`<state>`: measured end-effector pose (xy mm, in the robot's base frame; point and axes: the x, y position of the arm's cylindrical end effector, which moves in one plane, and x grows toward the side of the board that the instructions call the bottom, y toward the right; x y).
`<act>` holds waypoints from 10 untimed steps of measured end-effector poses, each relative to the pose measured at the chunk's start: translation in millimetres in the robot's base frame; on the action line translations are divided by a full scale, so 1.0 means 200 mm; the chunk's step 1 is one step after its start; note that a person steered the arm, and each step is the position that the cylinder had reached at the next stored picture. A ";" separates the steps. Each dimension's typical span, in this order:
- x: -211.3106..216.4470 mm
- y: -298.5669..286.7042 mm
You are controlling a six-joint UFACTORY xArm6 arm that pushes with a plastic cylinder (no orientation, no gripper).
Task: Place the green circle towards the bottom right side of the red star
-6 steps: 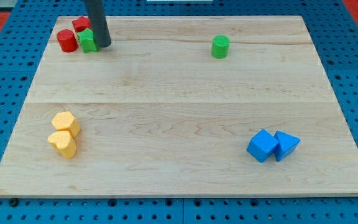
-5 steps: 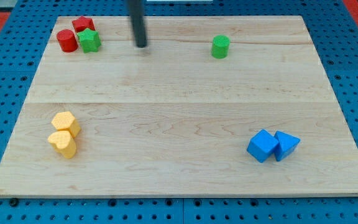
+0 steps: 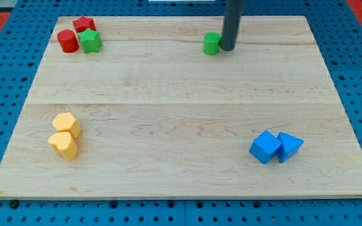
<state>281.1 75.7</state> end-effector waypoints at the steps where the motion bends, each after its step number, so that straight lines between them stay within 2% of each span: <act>1: -0.07 -0.19; 3: -0.09 -0.79; 4: -0.19 -0.75; 6: -0.20 -1.20; 7: -0.20 -1.14; 9: -0.12 -0.45; 10: -0.03 -0.27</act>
